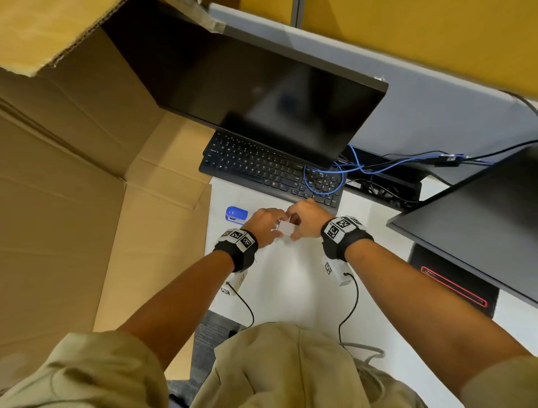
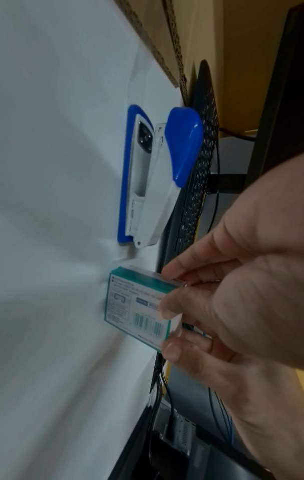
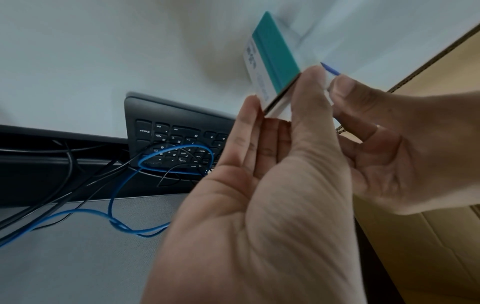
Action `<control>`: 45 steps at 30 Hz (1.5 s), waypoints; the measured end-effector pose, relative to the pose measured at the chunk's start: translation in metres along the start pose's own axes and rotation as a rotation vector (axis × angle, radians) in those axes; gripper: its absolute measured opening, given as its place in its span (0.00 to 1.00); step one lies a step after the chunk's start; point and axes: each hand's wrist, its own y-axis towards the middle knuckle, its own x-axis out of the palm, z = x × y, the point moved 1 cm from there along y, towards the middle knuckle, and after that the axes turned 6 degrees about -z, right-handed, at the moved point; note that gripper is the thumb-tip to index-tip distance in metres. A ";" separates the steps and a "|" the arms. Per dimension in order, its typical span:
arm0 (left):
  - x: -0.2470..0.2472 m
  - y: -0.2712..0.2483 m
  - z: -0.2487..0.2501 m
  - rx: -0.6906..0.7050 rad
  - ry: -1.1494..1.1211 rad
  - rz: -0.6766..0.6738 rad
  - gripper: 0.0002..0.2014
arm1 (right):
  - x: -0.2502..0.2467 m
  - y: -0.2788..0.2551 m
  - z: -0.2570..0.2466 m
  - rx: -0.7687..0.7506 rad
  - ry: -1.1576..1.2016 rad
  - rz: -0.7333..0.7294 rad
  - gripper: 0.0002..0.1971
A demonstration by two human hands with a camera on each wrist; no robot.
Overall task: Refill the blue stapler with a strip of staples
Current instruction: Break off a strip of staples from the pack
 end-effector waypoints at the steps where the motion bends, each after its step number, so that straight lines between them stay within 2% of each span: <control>1: 0.000 0.001 -0.001 -0.005 -0.006 0.003 0.23 | 0.000 0.000 0.000 -0.005 0.002 0.003 0.23; 6: 0.003 0.000 -0.002 -0.003 -0.009 0.015 0.23 | 0.003 -0.004 0.001 -0.023 0.004 0.018 0.21; 14: 0.005 -0.003 -0.001 0.064 0.069 0.023 0.20 | 0.011 -0.008 0.000 -0.051 -0.060 0.054 0.25; 23: 0.005 -0.002 0.000 0.060 0.111 0.016 0.20 | 0.020 -0.010 0.008 -0.089 -0.050 0.095 0.24; 27: 0.005 -0.002 -0.001 0.037 0.129 0.005 0.19 | 0.022 -0.010 0.015 -0.080 0.098 0.120 0.25; 31: 0.005 -0.003 0.000 0.039 0.162 0.010 0.11 | 0.023 -0.007 0.027 -0.030 0.194 0.119 0.15; 34: 0.005 -0.007 -0.001 0.065 0.231 0.036 0.09 | 0.023 -0.010 0.027 -0.072 0.262 0.126 0.18; 37: 0.008 -0.009 -0.005 0.125 0.289 0.064 0.11 | 0.023 -0.009 0.032 -0.107 0.327 0.167 0.14; 40: 0.009 -0.012 -0.006 0.126 0.302 0.088 0.13 | 0.027 -0.008 0.037 -0.116 0.278 0.116 0.08; 45: 0.010 -0.019 -0.010 0.178 0.238 0.060 0.19 | 0.030 -0.012 0.030 -0.153 0.147 0.084 0.10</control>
